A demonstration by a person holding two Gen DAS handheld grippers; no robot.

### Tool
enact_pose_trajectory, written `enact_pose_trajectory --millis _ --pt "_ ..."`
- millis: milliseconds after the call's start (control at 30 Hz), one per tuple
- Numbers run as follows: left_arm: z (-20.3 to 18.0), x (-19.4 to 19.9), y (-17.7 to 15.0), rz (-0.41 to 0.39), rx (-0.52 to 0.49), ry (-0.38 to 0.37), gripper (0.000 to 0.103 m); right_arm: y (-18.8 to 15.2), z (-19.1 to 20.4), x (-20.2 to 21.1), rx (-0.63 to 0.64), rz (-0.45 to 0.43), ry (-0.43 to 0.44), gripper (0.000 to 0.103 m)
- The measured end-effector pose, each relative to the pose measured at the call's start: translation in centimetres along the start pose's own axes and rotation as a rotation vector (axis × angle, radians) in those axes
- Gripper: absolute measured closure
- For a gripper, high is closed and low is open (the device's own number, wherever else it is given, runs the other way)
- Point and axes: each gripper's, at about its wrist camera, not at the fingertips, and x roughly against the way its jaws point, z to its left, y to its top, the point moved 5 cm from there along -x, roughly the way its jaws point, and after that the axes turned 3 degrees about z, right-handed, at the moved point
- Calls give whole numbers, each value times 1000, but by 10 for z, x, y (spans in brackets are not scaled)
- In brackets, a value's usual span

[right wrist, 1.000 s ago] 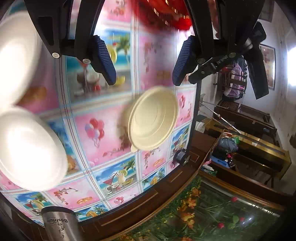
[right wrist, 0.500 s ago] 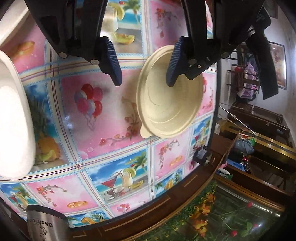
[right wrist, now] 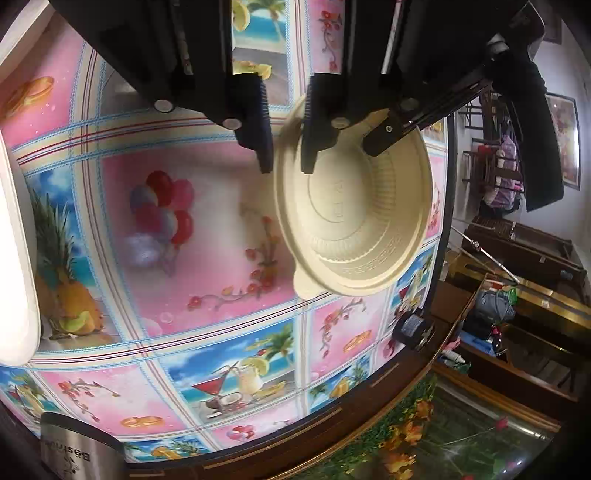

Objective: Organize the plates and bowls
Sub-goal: 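Grasp the other beige plastic bowl by its rim, then lift the beige bowl and carry it toward the red plate stack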

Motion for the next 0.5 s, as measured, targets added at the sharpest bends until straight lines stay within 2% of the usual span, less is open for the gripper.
enact_pose_trajectory --millis 267,500 --pt "1 21 -16 -47 -33 5 84 -14 4 12 24 -21 5 91" --pt "2 64 -42 -119 -51 -4 84 -40 17 50 65 -72 37 91"
